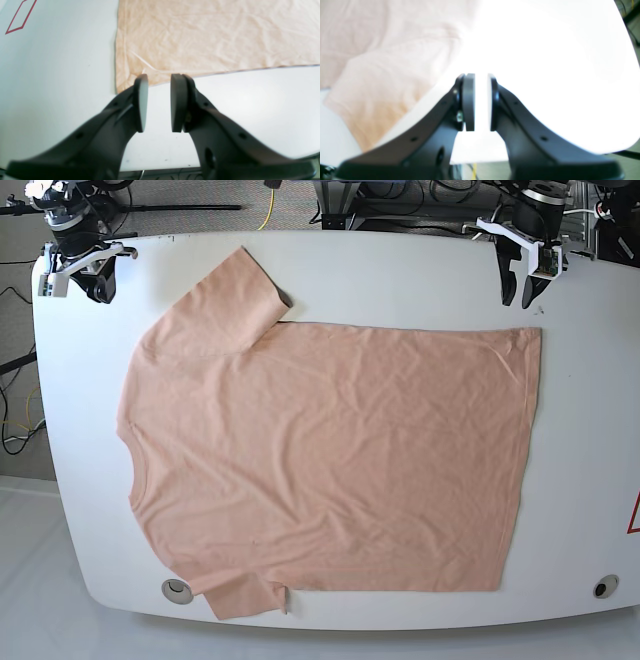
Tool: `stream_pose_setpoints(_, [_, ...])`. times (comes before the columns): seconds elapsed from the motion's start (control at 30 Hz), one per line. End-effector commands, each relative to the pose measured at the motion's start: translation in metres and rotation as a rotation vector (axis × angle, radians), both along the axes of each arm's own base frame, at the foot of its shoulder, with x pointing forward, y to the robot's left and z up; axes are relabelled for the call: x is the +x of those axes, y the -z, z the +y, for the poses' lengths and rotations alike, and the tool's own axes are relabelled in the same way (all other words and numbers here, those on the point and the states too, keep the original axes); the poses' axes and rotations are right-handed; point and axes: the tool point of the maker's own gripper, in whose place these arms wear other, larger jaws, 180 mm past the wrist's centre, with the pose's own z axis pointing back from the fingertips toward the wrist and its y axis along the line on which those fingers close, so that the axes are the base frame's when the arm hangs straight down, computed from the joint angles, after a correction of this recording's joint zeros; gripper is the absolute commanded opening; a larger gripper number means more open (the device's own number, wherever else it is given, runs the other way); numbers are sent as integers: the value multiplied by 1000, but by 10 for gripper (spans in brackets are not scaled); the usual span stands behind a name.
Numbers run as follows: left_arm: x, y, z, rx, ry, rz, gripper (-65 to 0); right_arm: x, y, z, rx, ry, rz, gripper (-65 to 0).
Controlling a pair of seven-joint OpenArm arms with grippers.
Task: Fold the T-shirt properly
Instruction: 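Move both grippers down toward the shoulder corners of the peach T-shirt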
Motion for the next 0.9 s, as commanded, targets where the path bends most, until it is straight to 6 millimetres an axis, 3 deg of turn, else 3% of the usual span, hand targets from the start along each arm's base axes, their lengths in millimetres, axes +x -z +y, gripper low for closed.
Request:
stream_pose_setpoints(0.0, [2,-16,3,35,16,-40,-535,-2,-4,-10,-61,-20,3,-555])
stream_pose_setpoints(0.33, [12,-25,21,-14,-35,-57,-546,6,7,-6,-69,-79,60,-574])
stream_pose_setpoints(0.67, [13,-22,17,-9,5,-51,-550,28,-5,-10,5,-4,-23,-579])
stream_pose_setpoints(0.87, [12,-19,14,-5,8,-50,-548,40,2,-1,82,3,-44,-574])
